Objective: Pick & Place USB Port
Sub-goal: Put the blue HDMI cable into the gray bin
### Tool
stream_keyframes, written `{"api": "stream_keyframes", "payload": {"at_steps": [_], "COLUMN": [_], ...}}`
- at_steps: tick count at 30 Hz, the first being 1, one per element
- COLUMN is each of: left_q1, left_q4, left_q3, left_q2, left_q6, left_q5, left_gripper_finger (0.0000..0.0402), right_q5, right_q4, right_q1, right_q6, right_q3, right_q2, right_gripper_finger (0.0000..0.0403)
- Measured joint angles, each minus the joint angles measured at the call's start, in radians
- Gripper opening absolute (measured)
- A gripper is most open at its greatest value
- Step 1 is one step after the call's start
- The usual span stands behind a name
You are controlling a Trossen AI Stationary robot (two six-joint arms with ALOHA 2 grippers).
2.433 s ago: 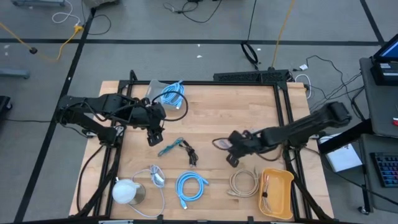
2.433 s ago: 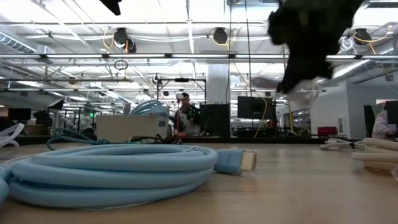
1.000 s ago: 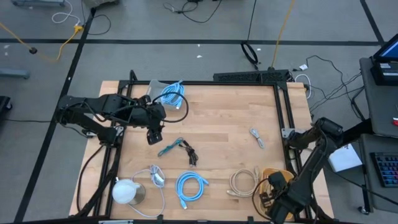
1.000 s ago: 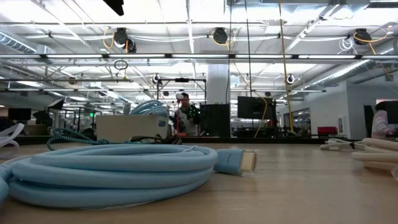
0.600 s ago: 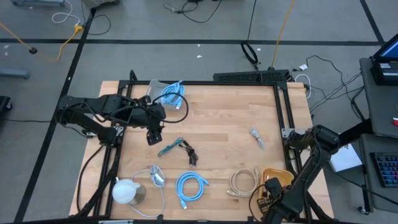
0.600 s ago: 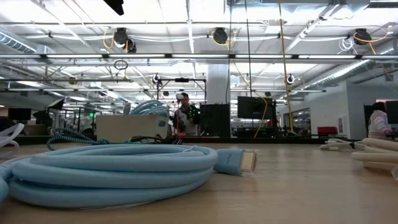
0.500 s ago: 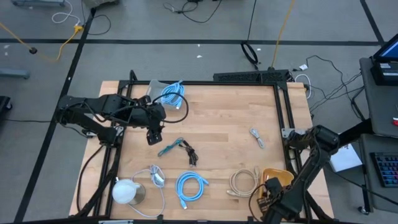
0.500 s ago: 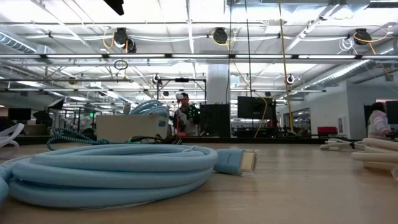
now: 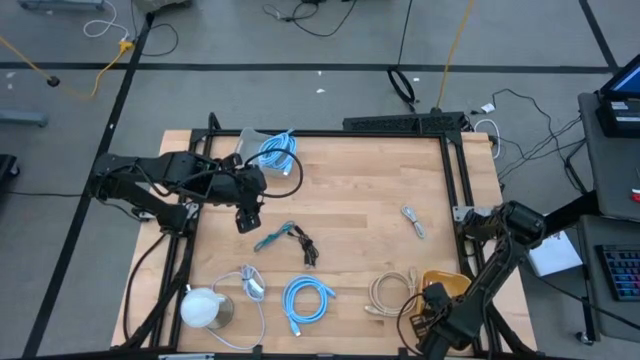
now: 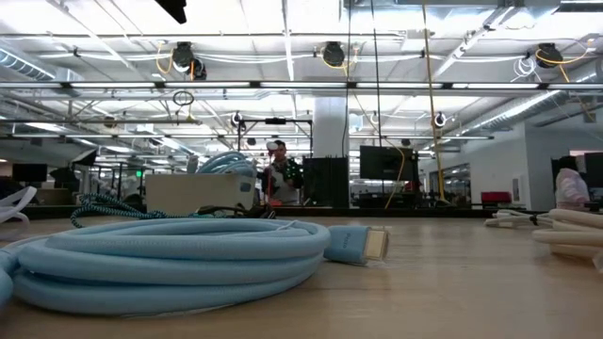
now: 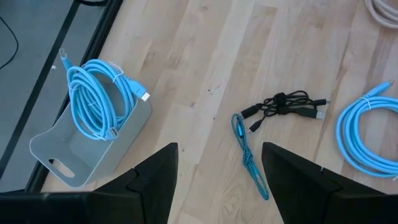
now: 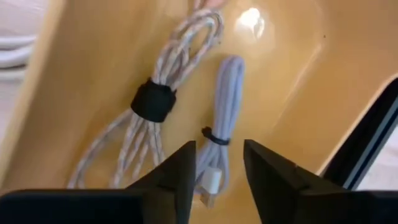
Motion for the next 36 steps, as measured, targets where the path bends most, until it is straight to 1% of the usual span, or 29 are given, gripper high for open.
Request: {"api": "stream_keyframes", "payload": {"at_steps": [4,9,11,15,19,21,24,26,27,30,33,34,36], "left_q1": [0.0,0.0,0.0,0.0,0.0,0.0,0.0,0.0,0.0,0.0,0.0,0.0,0.0], "left_q4": [0.0,0.002,0.006,0.006,0.006,0.007,0.008,0.009,0.011,0.026,0.05,0.061,0.099], "left_q3": [0.0,0.0,0.0,0.0,0.0,0.0,0.0,0.0,0.0,-0.001,-0.001,-0.001,-0.001], "left_q2": [0.0,0.0,0.0,0.0,0.0,0.0,0.0,0.0,0.0,0.0,0.0,0.0,0.0], "left_q6": [0.002,0.002,0.002,0.0,-0.003,-0.007,-0.015,-0.026,-0.027,-0.041,-0.067,-0.078,-0.108], "left_q5": [-0.004,-0.007,-0.008,-0.008,-0.008,-0.008,-0.005,0.001,0.005,0.018,0.026,0.027,0.041], "left_gripper_finger": [0.0234,0.0234,0.0234,0.0234,0.0234,0.0234,0.0234,0.0234,0.0234,0.0234,0.0234,0.0234,0.0234], "right_q5": [0.016,0.065,0.092,0.148,0.271,0.37,0.551,0.646,0.677,0.719,0.719,0.7,0.621], "right_q4": [0.0,-0.011,-0.051,-0.213,-0.385,-0.421,-0.409,-0.403,-0.393,-0.325,-0.153,-0.068,0.11], "right_q1": [-0.01,-0.026,-0.033,-0.052,-0.083,-0.104,-0.157,-0.207,-0.239,-0.343,-0.461,-0.497,-0.571], "right_q6": [-0.001,0.0,0.0,-0.001,-0.009,-0.023,-0.098,-0.212,-0.277,-0.548,-0.917,-1.063,-1.326], "right_q3": [0.0,0.0,0.001,0.027,0.059,0.064,0.048,0.047,0.047,0.047,0.047,0.046,0.043], "right_q2": [0.0,-0.027,-0.055,-0.135,-0.238,-0.296,-0.382,-0.414,-0.425,-0.441,-0.436,-0.429,-0.407], "right_gripper_finger": [0.0146,0.0145,0.0142,0.0139,0.0139,0.0139,0.0138,0.0138,0.0137,0.0137,0.0137,0.0137,0.0137]}}
